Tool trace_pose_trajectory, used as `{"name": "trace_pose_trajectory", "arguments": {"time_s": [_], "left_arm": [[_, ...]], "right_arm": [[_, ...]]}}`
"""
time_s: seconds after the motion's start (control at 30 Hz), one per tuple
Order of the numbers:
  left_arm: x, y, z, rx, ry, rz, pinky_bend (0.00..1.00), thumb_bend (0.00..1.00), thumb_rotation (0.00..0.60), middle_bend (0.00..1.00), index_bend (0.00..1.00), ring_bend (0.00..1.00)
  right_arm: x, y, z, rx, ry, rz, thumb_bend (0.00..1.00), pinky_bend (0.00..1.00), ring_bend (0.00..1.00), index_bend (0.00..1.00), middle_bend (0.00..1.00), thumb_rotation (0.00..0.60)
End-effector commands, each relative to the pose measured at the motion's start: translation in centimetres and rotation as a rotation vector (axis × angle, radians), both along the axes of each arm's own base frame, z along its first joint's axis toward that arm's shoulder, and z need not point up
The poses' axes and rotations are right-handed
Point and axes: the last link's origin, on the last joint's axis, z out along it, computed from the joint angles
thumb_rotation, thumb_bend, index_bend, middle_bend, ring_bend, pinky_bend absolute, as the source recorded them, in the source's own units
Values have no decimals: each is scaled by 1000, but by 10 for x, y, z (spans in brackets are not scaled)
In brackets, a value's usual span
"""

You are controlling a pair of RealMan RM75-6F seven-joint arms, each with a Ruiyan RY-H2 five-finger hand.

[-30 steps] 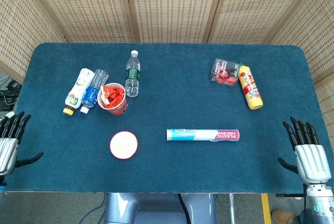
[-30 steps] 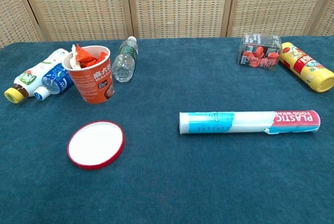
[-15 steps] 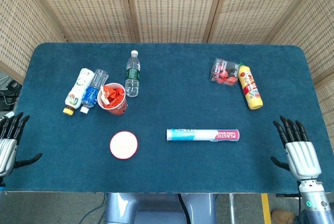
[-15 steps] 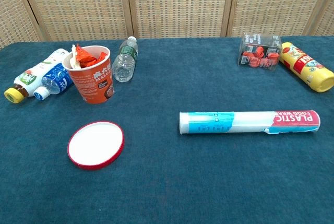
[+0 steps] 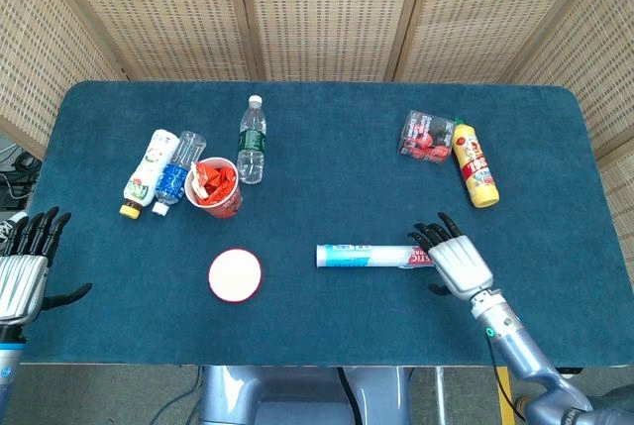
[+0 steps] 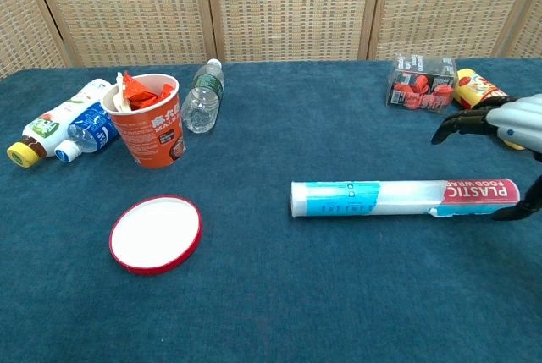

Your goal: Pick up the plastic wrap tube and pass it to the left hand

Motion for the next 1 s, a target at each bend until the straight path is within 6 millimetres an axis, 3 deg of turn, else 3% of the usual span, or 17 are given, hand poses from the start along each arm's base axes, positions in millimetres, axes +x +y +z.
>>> {"name": "trace_pose_trajectory", "arguments": {"time_s": [0.03,0.4,0.6,0.73,0.8,0.93,1.0], "left_arm": [[-1,2,-1,-1,1,6,0,0,600,0,0,0],[-3,4,1,-2,-8,17,0,0,600,0,0,0],[-4,5,2,-4,-11,23,0,0,600,0,0,0],[-4,6,1,-9,-10,24,0,0,600,0,0,0],[-4,6,0,-12,-11,24,0,0,600,0,0,0],[-4,7,-1,-17,-10,25,0,0,600,0,0,0],[-4,8,-3,-28,-9,27,0,0,600,0,0,0]], "right_arm": [[6,-17,-24,-18,57,1,90,279,278,274,284,600],[4,-34,-47,-28,154,-26,209,284,302,344,318,600],[-4,-38,-49,-21,191,-76,233,288,328,364,340,600],[-11,-42,-51,-21,227,-92,306,292,373,409,387,600],[-14,-43,-53,-12,237,-107,376,323,427,456,434,600],[-17,-46,-50,-11,253,-115,584,535,596,617,586,600],[-13,-44,-45,-9,210,-117,650,583,641,661,626,600]]}}
